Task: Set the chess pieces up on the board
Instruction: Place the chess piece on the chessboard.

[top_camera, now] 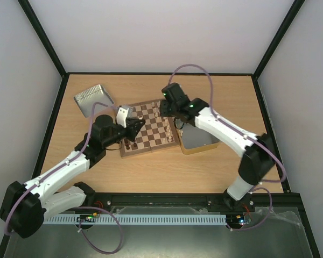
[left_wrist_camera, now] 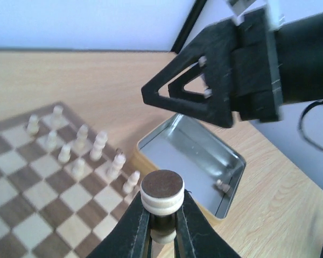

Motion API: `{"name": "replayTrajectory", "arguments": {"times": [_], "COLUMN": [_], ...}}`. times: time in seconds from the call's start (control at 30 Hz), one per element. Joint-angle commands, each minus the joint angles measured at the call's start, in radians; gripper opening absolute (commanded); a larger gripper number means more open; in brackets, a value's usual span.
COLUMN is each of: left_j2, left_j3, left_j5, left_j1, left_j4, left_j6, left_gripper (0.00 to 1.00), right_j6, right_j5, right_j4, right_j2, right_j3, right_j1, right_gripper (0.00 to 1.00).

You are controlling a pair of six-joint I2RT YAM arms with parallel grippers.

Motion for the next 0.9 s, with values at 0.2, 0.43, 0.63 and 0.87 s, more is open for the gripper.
{"name": "replayTrajectory", "arguments": {"times": [0.2, 0.43, 0.63, 0.87], "left_j2": [0.066, 0.142, 0.181, 0.181], "left_j3": [0.080, 0.189, 0.242, 0.242], "left_j5": [0.179, 0.122, 0.088, 0.072], "left_j1": [-0.054, -0.104, -0.116, -0.116], "left_j4": [0.204, 0.055, 0.008, 0.011], "left_j6": [0.404, 0.620, 0.677, 0.655], "left_gripper": [0.11, 0.12, 0.11, 0.10], "right_j6": [-0.065, -0.107, -0.129, -0.111], "right_j5": [-0.366, -0.557, -0.571, -0.575], "right_j4": [0.060, 0.052, 0.008, 0.023], "right_j2": [-0.288, -0.330, -0.336, -0.361], "right_j3": [-0.048, -0.064, -0.087, -0.133], "right_j1": [-0.012, -0.012, -0.011, -0.012], "right_gripper": [0.57, 0.55, 0.45, 0.39]}}
